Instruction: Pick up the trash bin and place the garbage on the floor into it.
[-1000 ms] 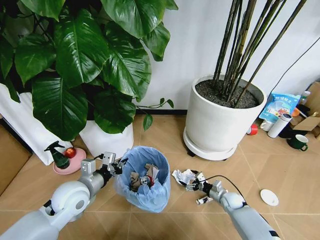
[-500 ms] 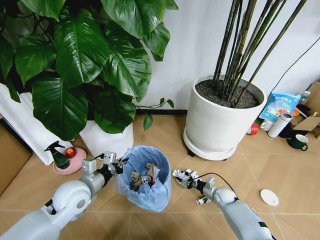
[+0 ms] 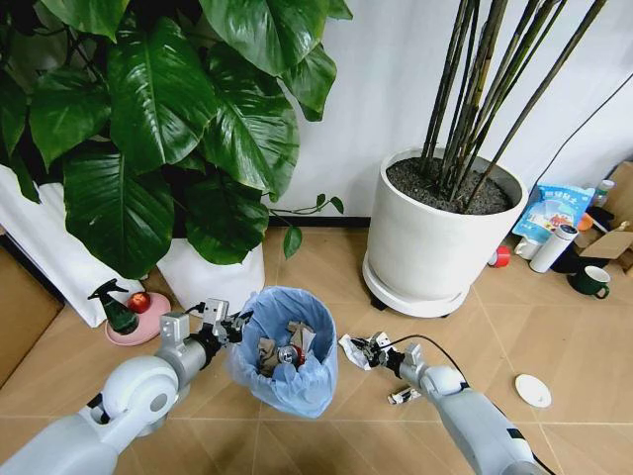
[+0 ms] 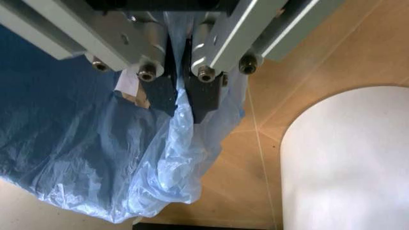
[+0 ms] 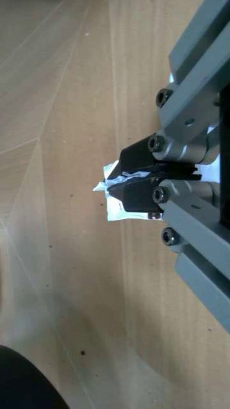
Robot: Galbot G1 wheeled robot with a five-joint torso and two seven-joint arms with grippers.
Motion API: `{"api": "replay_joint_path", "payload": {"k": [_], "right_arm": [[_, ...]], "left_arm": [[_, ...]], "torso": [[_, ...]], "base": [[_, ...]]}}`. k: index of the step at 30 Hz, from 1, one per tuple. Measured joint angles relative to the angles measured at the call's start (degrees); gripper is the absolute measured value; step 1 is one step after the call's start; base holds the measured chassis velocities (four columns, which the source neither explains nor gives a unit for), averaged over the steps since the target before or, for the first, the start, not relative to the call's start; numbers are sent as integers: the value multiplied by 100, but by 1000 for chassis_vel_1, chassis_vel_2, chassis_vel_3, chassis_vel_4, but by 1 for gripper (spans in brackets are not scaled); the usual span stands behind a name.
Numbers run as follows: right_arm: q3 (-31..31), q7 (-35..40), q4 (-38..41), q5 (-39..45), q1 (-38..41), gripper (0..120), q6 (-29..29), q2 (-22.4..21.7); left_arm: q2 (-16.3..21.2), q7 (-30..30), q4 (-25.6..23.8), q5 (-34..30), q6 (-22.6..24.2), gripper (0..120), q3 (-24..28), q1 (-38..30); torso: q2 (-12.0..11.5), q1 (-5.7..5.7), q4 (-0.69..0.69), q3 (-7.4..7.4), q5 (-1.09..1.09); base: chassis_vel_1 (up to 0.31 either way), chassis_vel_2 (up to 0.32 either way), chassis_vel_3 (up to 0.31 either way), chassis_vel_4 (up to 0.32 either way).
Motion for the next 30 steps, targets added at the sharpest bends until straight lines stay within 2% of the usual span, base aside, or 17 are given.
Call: {"api": "replay_joint_path", "payload": {"k": [3,5,8,9,10,11,13,14,18,20,22,24,30], "right_arm": [[16,-1,105,67,-94,0,-23,-60],[70,-2,451,263,-305,0,-87,-242],[248,61,1435,879,-839,0,-293,-849],[248,61,1435,879,-839,0,-293,-849],[326,82,1737,1044,-982,0,-318,-1028],[454,93,2271,1299,-1223,0,-327,-1316],[490,94,2562,1433,-1327,0,-340,-1458],[525,90,2940,1604,-1437,0,-358,-1636],[697,73,3827,2005,-1773,0,-368,-2085],[977,74,4449,2240,-2100,0,-374,-2332],[1020,74,4540,2272,-2152,0,-378,-2366],[1250,80,5000,2459,-2403,0,-398,-2551],[1470,83,5586,2798,-2636,0,-402,-2811]], "left_arm": [[0,1,18,1,0,0,9,-8],[31,12,52,0,0,0,59,-31],[153,71,150,-5,-3,0,220,-130],[153,71,150,-5,-3,0,220,-130],[181,87,175,-8,-3,0,251,-173],[223,113,190,-20,-10,0,273,-215],[245,120,180,-19,-16,0,251,-190],[273,122,141,-15,-28,0,213,-125],[264,99,96,16,-35,0,203,-78],[220,96,96,-25,-42,0,292,-216],[215,96,98,-35,-44,0,316,-242],[201,114,121,-62,-46,0,424,-323],[201,179,179,-64,-51,0,592,-416]], "torso": [[0,0,0,0,2],[0,0,1,0,2],[0,0,0,0,3],[0,0,0,0,3],[0,0,-2,0,-1],[0,0,-6,-1,-6],[0,0,-7,-1,-2],[0,0,-3,0,6],[0,0,3,0,-3],[0,0,3,0,6],[0,0,2,-1,4],[0,0,-1,-1,-4],[0,0,-4,-1,3]], "base": [[0,0,0,0],[0,0,0,0],[0,0,0,0],[0,0,0,0],[0,0,0,0],[0,0,0,0],[0,0,0,0],[0,0,0,0],[0,0,0,0],[0,0,0,0],[0,0,0,0],[0,0,0,0],[0,0,0,0]]}}
